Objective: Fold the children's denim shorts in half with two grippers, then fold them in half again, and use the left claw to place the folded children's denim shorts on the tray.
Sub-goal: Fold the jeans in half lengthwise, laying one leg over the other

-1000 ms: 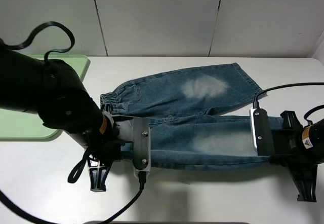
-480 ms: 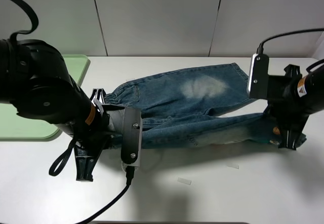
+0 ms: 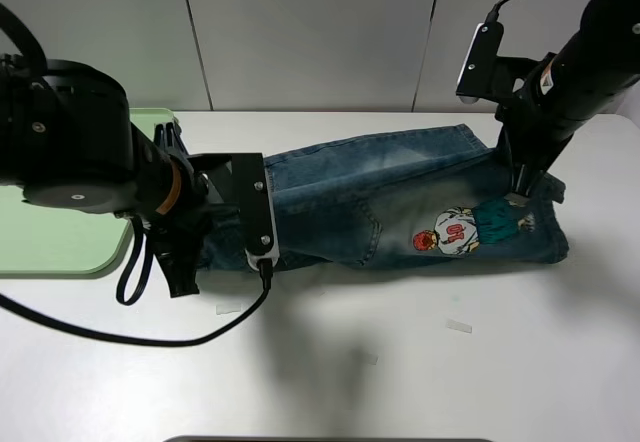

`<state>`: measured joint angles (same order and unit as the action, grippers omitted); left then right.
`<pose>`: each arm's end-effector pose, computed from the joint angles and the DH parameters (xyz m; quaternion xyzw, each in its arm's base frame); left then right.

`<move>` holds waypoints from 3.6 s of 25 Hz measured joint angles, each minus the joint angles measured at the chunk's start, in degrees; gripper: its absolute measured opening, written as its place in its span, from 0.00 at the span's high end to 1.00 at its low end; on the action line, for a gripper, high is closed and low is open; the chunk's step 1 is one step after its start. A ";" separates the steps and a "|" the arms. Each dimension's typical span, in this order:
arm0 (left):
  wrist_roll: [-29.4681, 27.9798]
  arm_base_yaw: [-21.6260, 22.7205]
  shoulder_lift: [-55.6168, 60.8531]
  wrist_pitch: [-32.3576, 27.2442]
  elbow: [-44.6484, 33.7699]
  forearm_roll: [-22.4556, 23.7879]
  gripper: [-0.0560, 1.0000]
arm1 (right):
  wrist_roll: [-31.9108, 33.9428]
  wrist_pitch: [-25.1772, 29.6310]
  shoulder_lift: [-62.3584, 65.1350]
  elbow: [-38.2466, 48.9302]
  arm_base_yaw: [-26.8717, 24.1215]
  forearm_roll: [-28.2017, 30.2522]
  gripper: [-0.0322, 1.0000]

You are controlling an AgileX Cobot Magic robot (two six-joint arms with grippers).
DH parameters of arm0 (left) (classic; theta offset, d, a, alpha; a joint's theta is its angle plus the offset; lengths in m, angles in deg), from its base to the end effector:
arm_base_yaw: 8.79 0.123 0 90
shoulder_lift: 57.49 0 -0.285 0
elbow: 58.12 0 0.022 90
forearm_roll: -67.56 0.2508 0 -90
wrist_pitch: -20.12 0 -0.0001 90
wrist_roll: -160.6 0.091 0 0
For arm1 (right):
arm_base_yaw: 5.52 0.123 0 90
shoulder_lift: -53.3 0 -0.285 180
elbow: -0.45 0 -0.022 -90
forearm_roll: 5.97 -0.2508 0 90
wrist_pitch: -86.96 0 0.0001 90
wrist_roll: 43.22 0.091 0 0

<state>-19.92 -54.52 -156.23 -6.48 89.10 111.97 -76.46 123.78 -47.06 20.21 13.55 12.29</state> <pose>0.2210 -0.1857 0.1792 0.6260 0.7240 0.1428 0.2520 0.3044 0.0871 0.2151 -0.5211 0.8219 -0.1420 0.1812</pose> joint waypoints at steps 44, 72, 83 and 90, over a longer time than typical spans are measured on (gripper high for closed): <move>-10.54 8.09 -1.85 8.94 5.19 8.81 0.92 | 0.06 -1.86 -9.64 -10.44 -4.03 5.56 1.00; -17.97 17.20 -9.86 17.44 7.32 10.98 0.93 | -0.20 -4.02 -20.17 -21.71 -5.04 1.27 1.00; -18.04 19.77 -10.49 22.55 7.50 11.21 0.93 | -0.35 -6.05 -20.78 -21.82 -6.01 0.47 1.00; -18.26 22.05 -10.56 11.74 6.57 11.21 0.28 | 0.53 -5.71 -20.82 -22.00 -9.69 -0.30 0.51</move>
<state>-38.17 -32.47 -166.79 5.25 95.67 123.18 -75.94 118.07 -67.88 -1.79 3.86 11.99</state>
